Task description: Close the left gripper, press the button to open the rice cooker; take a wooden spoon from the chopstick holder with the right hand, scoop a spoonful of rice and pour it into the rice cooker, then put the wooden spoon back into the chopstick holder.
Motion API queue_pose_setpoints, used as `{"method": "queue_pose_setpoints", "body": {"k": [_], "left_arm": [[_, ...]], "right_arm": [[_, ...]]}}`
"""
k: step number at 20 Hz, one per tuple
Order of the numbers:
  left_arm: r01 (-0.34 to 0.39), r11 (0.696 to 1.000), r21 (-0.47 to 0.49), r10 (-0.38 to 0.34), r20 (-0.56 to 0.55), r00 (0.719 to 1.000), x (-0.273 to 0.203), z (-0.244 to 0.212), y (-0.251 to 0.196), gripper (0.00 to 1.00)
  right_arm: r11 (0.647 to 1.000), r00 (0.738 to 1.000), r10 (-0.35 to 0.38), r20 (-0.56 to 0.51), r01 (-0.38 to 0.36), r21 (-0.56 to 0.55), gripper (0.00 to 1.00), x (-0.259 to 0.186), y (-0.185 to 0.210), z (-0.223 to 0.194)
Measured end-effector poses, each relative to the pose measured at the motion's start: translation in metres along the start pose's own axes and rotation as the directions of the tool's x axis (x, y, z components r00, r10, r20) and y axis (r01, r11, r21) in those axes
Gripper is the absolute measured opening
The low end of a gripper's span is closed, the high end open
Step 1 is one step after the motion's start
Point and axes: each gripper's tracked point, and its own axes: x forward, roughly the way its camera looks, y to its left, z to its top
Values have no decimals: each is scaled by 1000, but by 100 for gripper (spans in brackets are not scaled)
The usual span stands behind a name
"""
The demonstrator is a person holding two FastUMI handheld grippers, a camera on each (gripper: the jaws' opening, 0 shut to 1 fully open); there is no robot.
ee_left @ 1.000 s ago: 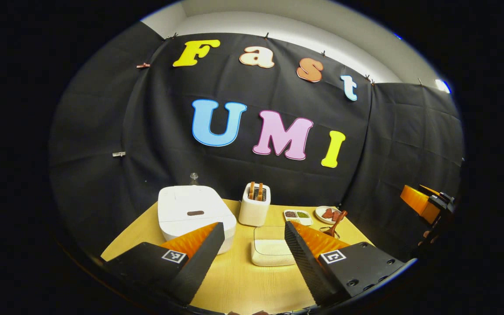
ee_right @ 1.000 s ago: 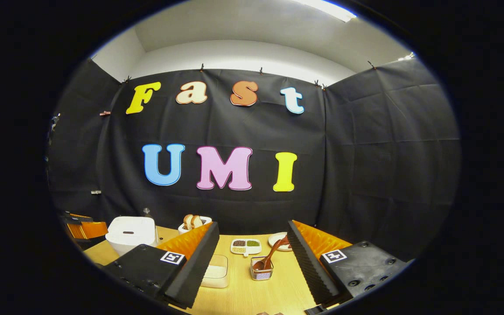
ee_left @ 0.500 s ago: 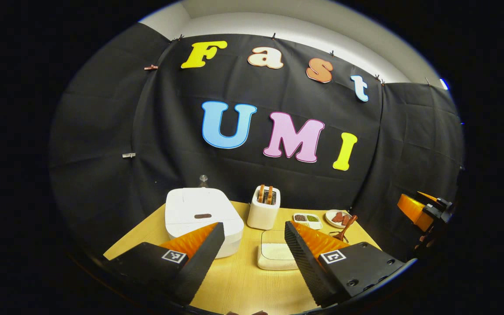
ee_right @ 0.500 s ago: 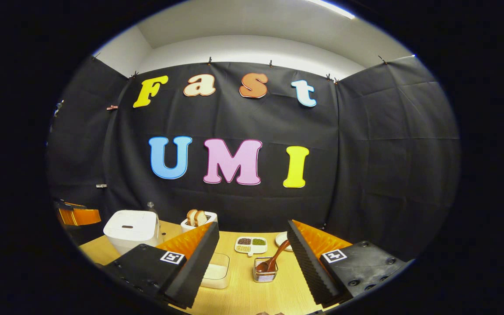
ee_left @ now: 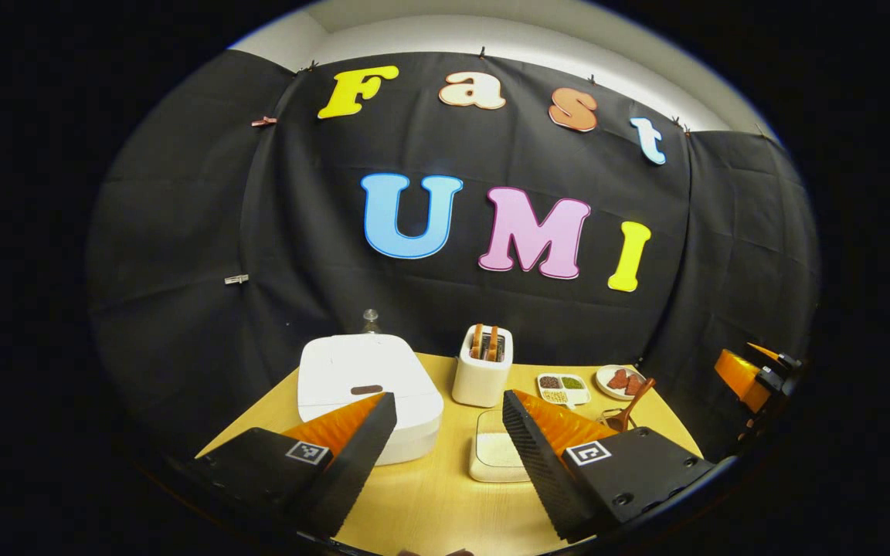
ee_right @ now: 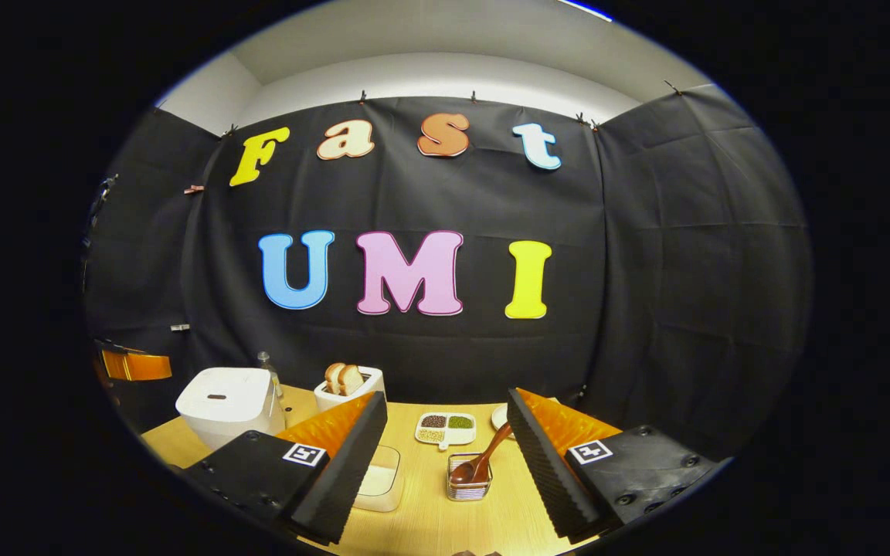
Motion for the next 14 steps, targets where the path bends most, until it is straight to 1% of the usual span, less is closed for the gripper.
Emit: {"method": "queue_pose_setpoints", "body": {"k": [1,4,6,7,8,9,10,11,13,14], "left_arm": [[-19,1000,2,19,4,1000,6,3,7,96],[-44,999,-13,44,15,999,24,16,30,95],[-61,998,-31,61,-2,998,41,17,48,91],[-71,997,-36,71,-14,997,50,15,57,82],[-76,996,-38,75,-30,997,60,14,65,77],[-85,996,-40,83,-50,995,69,11,74,63],[-83,996,-44,79,-72,994,82,8,80,56],[-73,996,-49,69,-93,993,91,2,84,43],[-78,995,-57,70,-137,988,111,-9,97,27],[-79,995,-58,69,-162,984,121,-18,101,23]], "right_arm": [[1000,1000,-5,-4,5,7,98,4,-4,-1],[1000,1000,-20,-20,21,22,98,11,-15,-7],[999,999,-37,-30,37,16,98,13,-23,-13],[999,998,-45,-38,46,15,96,13,-27,-17],[998,997,-53,-48,54,16,98,13,-31,-21],[998,996,-60,-60,61,20,98,13,-35,-25],[997,995,-67,-73,68,25,98,13,-38,-30],[997,994,-74,-83,77,28,98,13,-42,-33],[995,991,-92,-101,95,31,98,13,-50,-39],[994,989,-99,-106,103,30,98,11,-54,-41]]}}
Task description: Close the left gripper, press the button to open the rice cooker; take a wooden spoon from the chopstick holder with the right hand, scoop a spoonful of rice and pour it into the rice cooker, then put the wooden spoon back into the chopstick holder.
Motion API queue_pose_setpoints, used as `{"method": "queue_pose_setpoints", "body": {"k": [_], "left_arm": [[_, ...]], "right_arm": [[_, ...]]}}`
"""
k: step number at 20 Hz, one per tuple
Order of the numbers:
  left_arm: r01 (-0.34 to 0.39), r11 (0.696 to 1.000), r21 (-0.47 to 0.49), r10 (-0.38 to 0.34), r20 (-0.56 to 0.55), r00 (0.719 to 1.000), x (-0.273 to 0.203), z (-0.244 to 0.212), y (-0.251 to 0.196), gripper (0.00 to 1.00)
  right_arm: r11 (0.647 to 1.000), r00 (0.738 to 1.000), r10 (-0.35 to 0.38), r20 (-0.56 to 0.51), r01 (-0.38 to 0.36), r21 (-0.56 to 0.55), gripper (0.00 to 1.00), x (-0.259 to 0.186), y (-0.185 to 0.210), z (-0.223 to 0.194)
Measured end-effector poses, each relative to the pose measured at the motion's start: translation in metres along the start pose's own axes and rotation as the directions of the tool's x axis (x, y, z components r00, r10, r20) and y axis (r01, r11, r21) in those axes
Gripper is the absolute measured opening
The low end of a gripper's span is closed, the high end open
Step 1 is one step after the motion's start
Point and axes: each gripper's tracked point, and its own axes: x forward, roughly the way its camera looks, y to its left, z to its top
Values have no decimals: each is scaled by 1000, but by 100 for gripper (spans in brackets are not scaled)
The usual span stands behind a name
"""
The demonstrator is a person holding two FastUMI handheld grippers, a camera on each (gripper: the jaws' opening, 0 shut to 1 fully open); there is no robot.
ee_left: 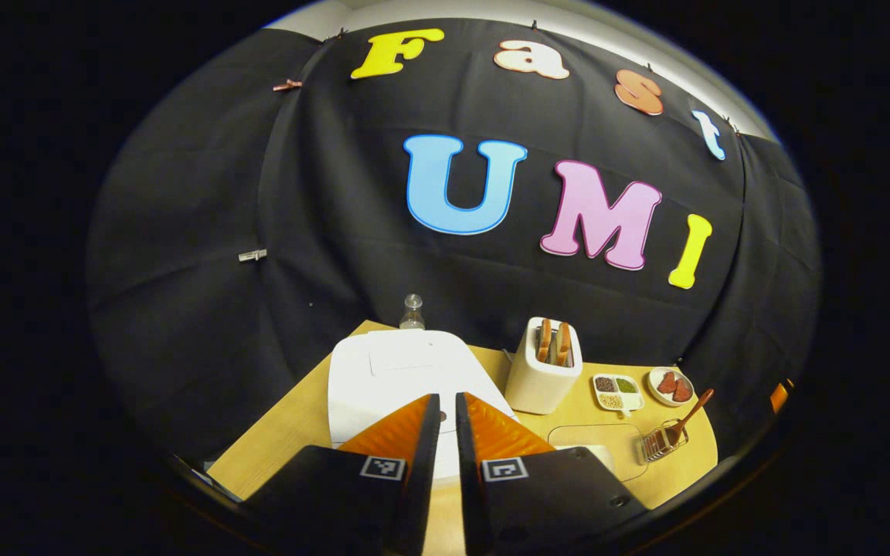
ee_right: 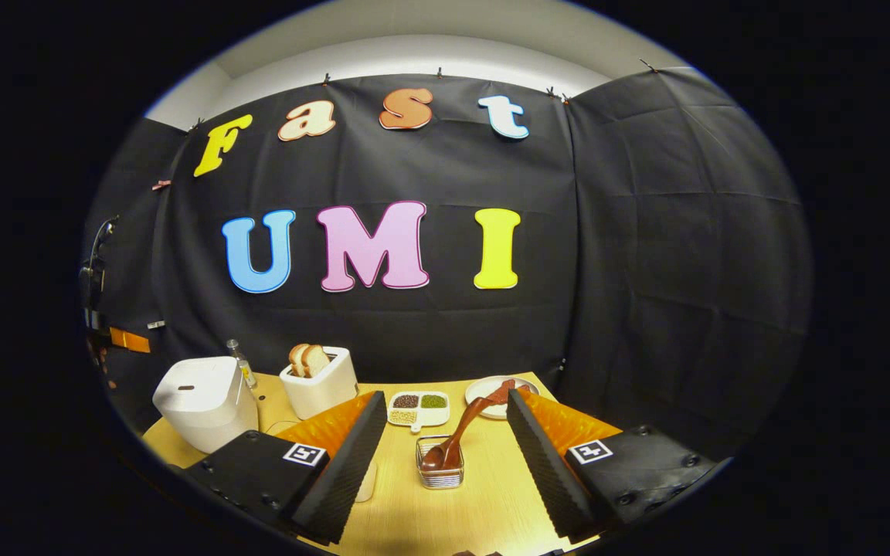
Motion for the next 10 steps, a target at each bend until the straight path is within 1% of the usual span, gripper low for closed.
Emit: {"method": "queue_pose_setpoints", "body": {"k": [1,2,3,5,10], "left_arm": [[-10,1000,11,10,-27,1000,10,-8,5,13],[-13,1000,25,14,-47,999,21,-15,11,10],[-15,999,30,17,-64,998,29,-20,14,9],[6,1000,27,-4,-83,997,45,-25,13,7],[55,997,46,-49,-109,993,84,-35,7,7]], "right_arm": [[1000,1000,-10,-2,10,0,98,0,-4,-1],[1000,1000,-19,-5,19,0,98,-1,-7,-2],[1000,1000,-26,-9,26,-1,98,-2,-10,-3],[999,999,-42,-16,42,1,98,-3,-17,-6],[998,997,-60,-44,61,19,98,-5,-25,-15]]}}
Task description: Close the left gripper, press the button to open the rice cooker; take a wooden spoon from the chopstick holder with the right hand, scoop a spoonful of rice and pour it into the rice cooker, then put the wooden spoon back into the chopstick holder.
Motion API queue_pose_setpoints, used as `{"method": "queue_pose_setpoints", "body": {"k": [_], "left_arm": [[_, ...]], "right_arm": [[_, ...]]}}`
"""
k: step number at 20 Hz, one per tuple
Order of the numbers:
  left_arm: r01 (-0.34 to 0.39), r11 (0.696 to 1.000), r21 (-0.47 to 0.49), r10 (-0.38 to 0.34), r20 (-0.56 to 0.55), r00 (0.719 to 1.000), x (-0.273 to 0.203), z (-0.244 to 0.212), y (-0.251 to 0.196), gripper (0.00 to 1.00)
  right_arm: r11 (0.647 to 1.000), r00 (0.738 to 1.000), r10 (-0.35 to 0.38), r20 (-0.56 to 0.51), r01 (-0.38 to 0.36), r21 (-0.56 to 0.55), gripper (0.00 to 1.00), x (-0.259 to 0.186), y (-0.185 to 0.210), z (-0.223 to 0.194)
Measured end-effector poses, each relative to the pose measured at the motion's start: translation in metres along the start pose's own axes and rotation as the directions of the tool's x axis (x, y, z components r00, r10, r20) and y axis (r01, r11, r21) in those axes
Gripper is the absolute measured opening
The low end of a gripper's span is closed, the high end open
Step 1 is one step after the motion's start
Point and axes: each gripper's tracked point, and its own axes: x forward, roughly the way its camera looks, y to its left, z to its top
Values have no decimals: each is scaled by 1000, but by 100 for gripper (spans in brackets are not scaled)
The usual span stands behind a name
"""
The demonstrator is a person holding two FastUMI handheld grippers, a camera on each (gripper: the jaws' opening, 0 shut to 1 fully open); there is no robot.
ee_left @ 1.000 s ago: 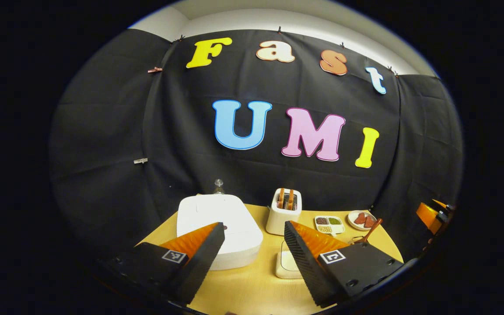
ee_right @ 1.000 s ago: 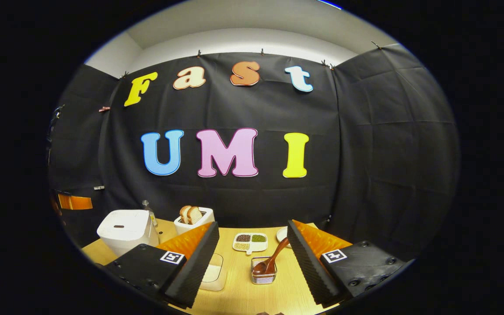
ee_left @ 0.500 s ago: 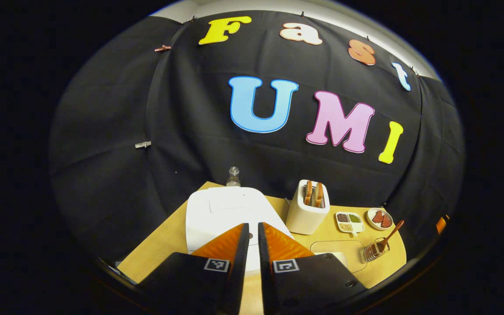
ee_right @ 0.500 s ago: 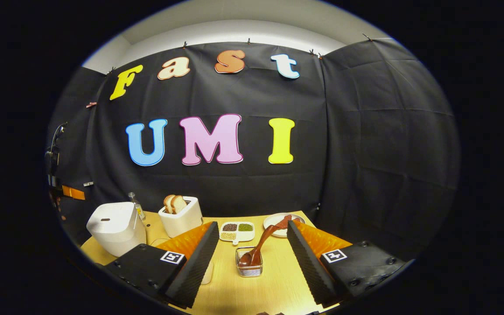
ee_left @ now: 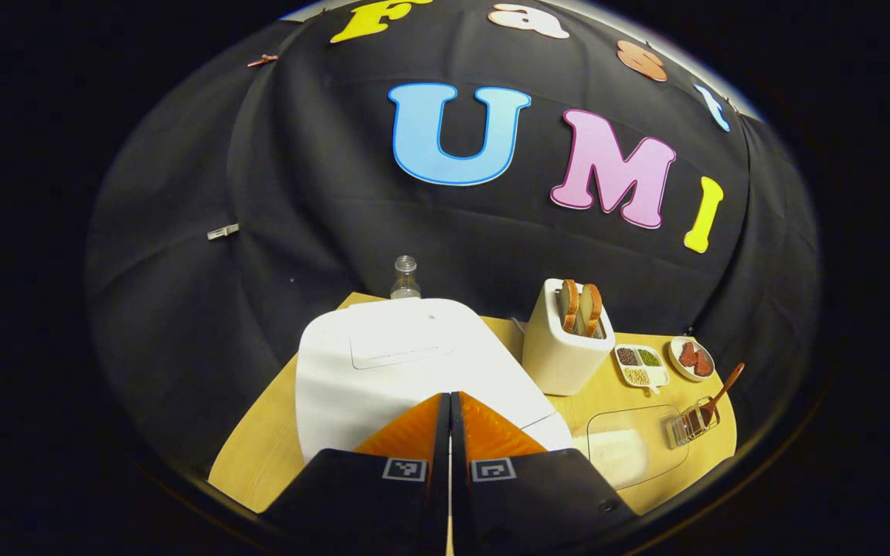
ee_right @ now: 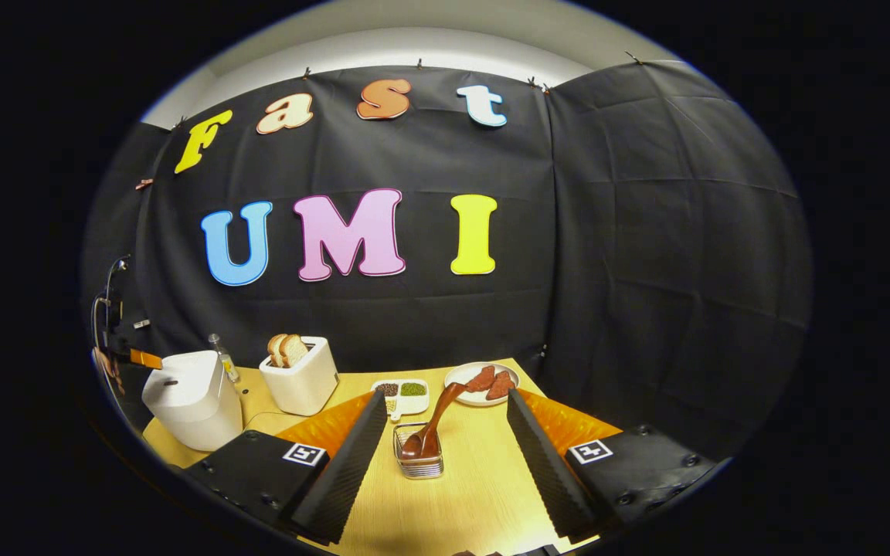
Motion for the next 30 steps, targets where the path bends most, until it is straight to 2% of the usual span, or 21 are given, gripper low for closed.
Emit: {"method": "queue_pose_setpoints", "body": {"k": [5,12,15,17,20,22,26,30], "left_arm": [[-29,999,-29,28,-62,998,17,-26,8,7],[-51,996,-73,46,-73,996,20,-35,10,8],[-78,996,-40,76,-41,996,11,-27,8,8],[-103,994,-24,105,61,993,-3,2,6,8],[-141,990,-26,143,194,971,-41,44,2,7],[-117,992,-53,127,238,963,-69,53,-15,7],[-81,995,-63,96,281,955,-122,41,-43,7],[-83,994,-67,99,281,955,-164,18,-61,8]], "right_arm": [[1000,1000,-13,3,13,-11,98,-4,-7,0],[1000,1000,-8,-20,8,4,98,-5,-8,-9],[1000,1000,4,-23,-4,5,98,-6,-6,-10],[1000,1000,13,-23,-13,10,98,-5,-4,-9],[1000,999,23,-30,-23,17,98,-2,-3,-12],[999,999,25,-30,-24,27,98,6,-3,-10],[998,998,44,-34,-42,42,97,23,1,-8],[997,996,70,-48,-68,26,97,40,4,-12]]}}
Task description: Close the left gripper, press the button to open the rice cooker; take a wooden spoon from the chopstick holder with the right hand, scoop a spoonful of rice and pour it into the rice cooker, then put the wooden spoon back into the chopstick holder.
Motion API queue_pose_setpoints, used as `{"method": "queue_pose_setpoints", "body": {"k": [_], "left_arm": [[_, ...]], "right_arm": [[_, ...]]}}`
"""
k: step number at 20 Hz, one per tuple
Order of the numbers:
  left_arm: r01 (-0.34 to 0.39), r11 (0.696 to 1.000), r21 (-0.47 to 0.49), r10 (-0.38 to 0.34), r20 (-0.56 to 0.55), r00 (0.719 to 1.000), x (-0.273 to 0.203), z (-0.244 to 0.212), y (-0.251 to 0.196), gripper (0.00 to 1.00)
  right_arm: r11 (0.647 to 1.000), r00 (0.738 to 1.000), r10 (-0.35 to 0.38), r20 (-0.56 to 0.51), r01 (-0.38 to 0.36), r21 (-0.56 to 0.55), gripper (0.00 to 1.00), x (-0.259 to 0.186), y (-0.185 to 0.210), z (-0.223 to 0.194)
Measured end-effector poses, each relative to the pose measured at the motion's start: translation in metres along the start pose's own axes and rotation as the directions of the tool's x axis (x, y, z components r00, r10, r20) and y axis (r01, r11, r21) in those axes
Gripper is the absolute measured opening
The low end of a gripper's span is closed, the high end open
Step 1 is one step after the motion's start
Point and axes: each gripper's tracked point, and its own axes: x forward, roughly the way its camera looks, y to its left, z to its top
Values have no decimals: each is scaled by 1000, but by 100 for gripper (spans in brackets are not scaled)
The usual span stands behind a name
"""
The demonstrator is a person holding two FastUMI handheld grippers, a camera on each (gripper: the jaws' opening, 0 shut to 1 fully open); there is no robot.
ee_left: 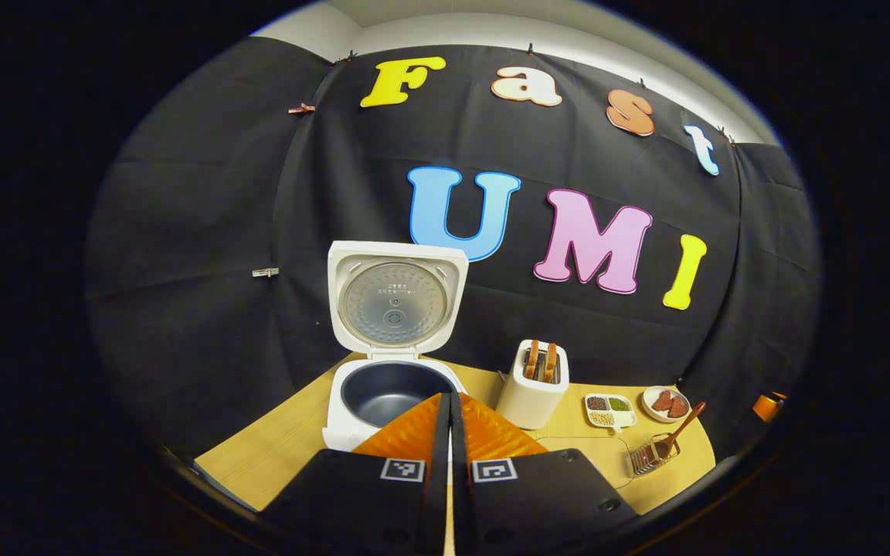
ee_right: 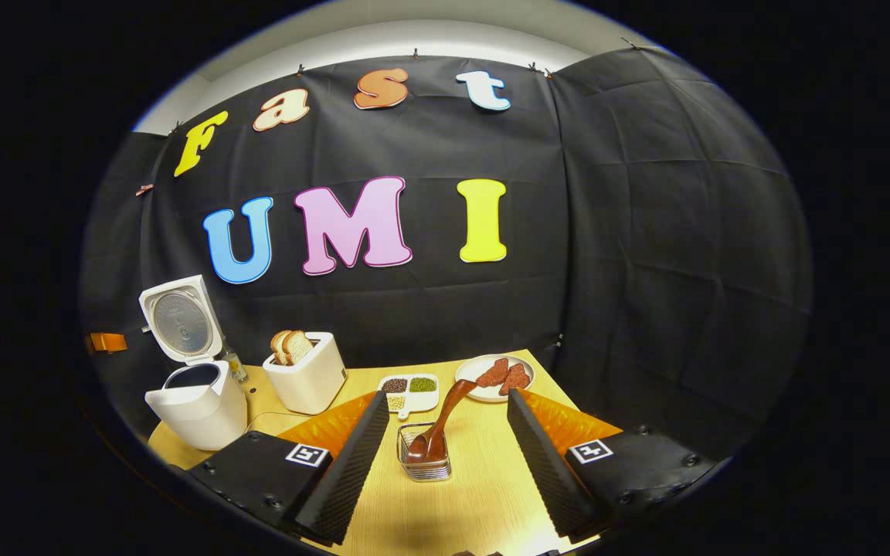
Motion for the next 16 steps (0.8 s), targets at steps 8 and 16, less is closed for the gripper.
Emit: {"method": "queue_pose_setpoints", "body": {"k": [8,16], "left_arm": [[23,1000,6,-23,-27,999,-50,-23,-42,24],[3,996,89,5,-94,996,-68,-58,-66,98]], "right_arm": [[998,996,57,-61,-58,-8,97,38,11,-20],[996,987,92,-130,-91,17,97,86,10,-44]]}}
